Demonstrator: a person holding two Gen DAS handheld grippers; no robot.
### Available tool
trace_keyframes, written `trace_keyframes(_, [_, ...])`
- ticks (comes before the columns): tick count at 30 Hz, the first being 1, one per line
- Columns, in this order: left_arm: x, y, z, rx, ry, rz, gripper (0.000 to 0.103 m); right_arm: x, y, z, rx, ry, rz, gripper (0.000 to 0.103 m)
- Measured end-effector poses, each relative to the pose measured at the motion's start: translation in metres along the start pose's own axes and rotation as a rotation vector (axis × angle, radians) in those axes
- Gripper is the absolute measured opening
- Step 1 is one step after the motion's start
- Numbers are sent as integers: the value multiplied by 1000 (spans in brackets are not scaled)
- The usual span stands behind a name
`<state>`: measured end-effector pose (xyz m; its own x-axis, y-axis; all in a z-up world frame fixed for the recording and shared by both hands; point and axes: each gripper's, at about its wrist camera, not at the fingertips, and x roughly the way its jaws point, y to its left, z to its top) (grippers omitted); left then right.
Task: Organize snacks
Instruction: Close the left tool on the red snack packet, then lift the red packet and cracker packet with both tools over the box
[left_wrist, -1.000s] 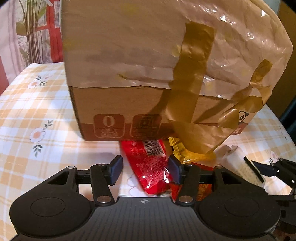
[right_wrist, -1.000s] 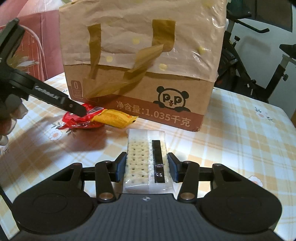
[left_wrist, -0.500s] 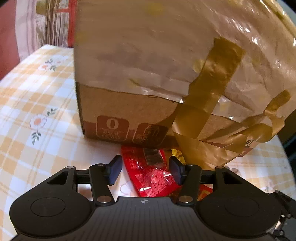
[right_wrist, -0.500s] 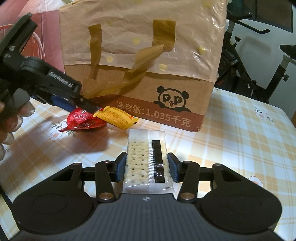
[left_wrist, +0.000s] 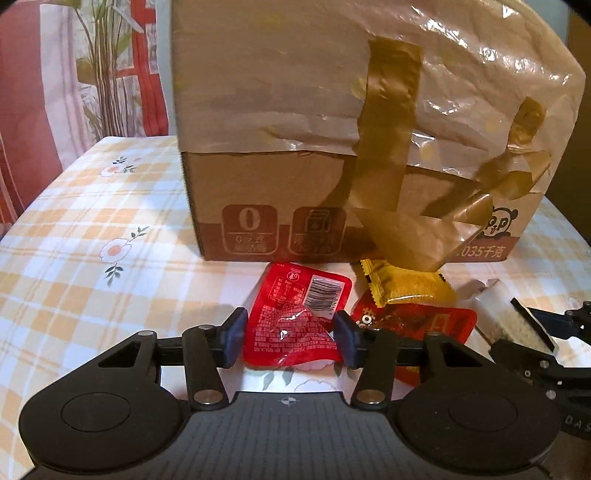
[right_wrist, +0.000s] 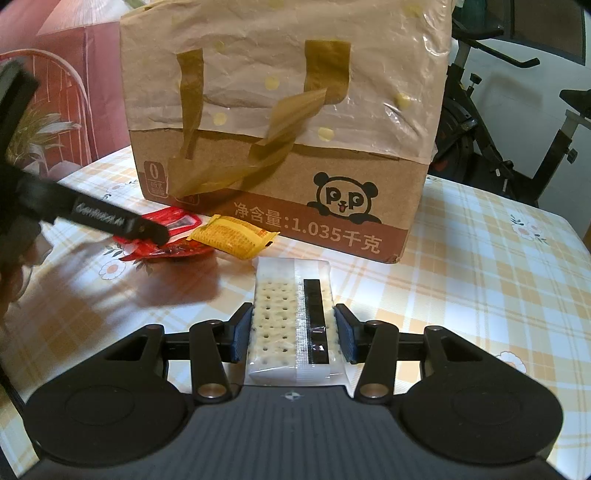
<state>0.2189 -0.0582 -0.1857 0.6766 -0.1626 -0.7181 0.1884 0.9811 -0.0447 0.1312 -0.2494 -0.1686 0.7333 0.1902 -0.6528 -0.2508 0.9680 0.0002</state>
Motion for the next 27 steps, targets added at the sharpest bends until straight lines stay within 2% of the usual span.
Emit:
trace_keyframes(9, [-12, 31, -7, -49, -4, -31, 48, 0, 0, 0, 0, 0, 1, 49])
trace_keyframes(27, [-32, 33, -12, -59, -15, -59, 46, 0, 0, -1, 1, 0, 1, 49])
